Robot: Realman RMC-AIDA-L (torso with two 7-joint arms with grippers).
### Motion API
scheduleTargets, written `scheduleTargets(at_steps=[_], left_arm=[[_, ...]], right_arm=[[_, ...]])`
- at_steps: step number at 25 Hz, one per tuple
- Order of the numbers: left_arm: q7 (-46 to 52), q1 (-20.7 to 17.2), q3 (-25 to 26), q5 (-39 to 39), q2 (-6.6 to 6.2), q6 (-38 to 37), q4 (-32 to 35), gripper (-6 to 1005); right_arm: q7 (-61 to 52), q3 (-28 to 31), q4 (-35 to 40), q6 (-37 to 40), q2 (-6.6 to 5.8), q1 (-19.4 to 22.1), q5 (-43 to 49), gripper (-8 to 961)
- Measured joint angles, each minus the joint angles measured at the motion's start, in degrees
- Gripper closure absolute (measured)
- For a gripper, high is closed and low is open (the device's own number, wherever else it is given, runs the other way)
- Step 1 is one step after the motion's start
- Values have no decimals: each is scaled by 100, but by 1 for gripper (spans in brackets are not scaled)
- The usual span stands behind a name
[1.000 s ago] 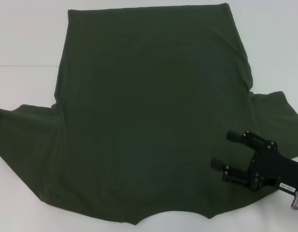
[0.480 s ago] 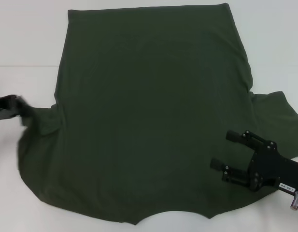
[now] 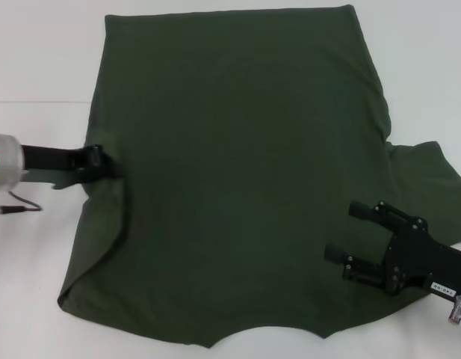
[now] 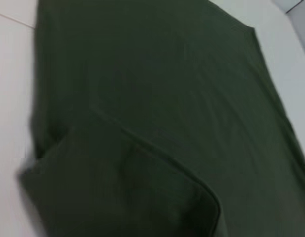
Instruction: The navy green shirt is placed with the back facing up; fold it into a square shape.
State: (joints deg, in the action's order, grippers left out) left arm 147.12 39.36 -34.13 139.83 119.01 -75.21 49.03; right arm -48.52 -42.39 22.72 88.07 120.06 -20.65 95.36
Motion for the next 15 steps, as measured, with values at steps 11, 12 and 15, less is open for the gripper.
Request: scheduleTargets(at_steps=[11, 12, 15], left_arm=[[-461, -135, 14, -728, 54, 635, -975, 981], [-552, -167, 18, -854, 55, 696, -1042, 981], [-864, -278, 22, -1256, 56, 764, -1233, 979]], right_arm=[[0, 3, -9, 0, -1, 6, 0, 68], [0, 3, -6, 0, 0, 6, 0, 68], [0, 3, 1, 6, -1, -1, 0, 68]])
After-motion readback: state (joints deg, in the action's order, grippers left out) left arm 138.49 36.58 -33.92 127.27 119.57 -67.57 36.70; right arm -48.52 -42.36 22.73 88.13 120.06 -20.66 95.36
